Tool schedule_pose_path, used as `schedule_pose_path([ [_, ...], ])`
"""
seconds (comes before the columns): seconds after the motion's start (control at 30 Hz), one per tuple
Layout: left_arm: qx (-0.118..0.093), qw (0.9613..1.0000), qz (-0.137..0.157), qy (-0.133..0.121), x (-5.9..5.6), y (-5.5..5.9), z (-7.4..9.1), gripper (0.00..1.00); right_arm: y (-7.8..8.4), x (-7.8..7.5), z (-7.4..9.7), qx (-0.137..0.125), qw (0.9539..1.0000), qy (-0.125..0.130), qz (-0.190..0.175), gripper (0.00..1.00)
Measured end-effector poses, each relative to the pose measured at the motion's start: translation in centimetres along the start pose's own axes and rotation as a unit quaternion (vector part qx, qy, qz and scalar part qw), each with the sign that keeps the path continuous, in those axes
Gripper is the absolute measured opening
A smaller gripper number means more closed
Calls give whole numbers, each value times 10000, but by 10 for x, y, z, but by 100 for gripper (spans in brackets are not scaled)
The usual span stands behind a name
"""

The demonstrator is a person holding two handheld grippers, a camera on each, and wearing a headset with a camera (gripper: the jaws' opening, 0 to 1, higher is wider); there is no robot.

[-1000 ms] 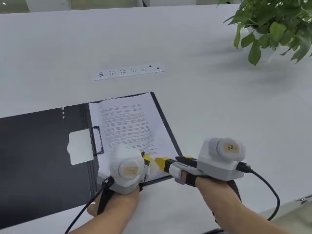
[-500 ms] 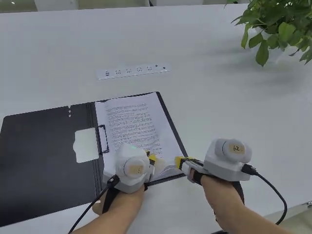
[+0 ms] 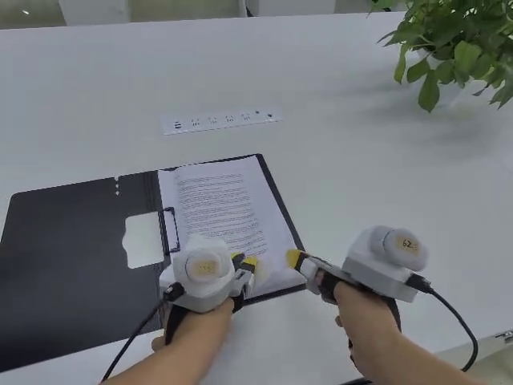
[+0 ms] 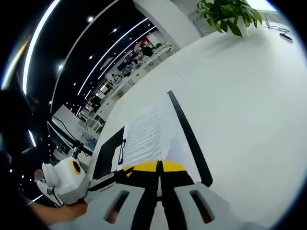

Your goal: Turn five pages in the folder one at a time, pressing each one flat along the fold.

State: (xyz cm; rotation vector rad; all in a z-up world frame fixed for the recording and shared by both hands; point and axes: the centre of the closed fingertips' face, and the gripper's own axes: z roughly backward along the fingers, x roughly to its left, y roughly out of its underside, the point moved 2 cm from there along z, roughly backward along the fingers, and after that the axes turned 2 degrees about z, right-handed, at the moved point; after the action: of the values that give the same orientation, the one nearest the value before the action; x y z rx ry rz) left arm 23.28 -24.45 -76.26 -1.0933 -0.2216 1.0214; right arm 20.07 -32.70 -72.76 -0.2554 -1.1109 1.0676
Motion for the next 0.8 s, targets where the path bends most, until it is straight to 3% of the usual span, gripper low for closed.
schedule_pose_path([
  [0.1,11,10000,-86,42,0,1,11,15,-6,12,4,-141,9997,-179,-20,0],
  [0.2,-165,9998,-89,73,1,-8,28,15,-15,28,7,-311,9985,-452,-51,0],
  [0.33,-236,9997,-70,57,8,-15,50,16,-24,55,12,-480,9952,-849,-19,0],
  [0.57,-585,9981,-90,-157,32,-25,99,19,-26,104,15,-556,9882,-1411,219,0],
  [0.8,-755,9963,-70,-414,55,-26,145,21,-15,153,11,-475,9786,-1962,396,0],
])
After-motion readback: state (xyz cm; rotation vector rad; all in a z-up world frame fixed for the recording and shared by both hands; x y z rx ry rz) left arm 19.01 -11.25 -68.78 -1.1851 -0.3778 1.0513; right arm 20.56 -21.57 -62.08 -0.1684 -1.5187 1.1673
